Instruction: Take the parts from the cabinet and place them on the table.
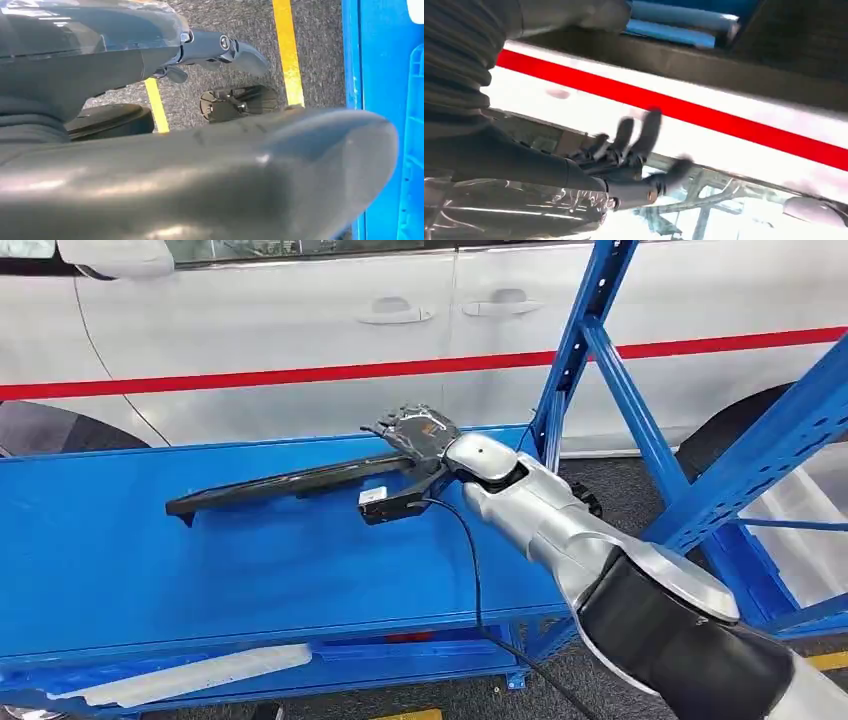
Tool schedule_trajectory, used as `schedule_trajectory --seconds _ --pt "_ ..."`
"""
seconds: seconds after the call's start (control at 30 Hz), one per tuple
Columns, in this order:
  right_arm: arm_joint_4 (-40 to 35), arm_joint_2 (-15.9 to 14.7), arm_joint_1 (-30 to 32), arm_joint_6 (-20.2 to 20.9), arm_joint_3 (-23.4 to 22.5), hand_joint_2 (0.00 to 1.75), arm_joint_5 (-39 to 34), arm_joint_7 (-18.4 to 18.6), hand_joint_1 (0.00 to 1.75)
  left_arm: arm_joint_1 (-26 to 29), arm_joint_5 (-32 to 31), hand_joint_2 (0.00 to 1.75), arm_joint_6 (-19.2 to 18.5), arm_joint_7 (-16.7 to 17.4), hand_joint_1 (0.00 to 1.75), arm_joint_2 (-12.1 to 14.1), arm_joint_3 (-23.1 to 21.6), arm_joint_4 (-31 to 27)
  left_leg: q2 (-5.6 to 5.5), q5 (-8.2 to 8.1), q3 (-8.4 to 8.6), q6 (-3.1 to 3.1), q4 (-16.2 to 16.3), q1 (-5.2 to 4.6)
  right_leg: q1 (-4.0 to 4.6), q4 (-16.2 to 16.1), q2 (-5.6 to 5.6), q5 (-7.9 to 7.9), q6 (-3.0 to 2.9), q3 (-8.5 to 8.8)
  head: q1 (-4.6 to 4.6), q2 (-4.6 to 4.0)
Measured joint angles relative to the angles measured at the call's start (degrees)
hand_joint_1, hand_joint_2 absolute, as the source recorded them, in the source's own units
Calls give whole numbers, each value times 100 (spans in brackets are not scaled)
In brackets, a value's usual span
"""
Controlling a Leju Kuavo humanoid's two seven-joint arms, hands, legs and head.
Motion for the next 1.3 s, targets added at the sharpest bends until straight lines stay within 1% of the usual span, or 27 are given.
schedule_trajectory --seconds 0.43,0.67,0.9,1.13,1.3 --pt "138 127 -5 -153 195 175 -133 -24 0 13 66 0 17 -72 0 4 101 0 0 0 1 0 0 0 0 0 0 0 0 0 0 0" --pt "179 142 0 -265 262 175 -195 -22 0 16 79 0 37 -83 0 11 114 0 0 0 1 0 0 0 0 0 0 0 0 0 0 0" --pt "203 144 49 -359 306 175 -203 55 0 42 72 0 37 -114 0 20 125 0 0 0 1 0 0 0 0 0 0 0 0 0 0 0" --pt "217 144 120 -330 321 175 -236 72 0 91 68 0 -7 -203 0 24 136 0 0 0 1 0 0 0 0 0 0 0 0 -2 0 0" --pt "232 144 120 -328 330 175 -348 2 0 93 37 0 22 -249 0 33 136 0 0 0 1 0 0 0 0 0 0 0 0 -1 0 0"
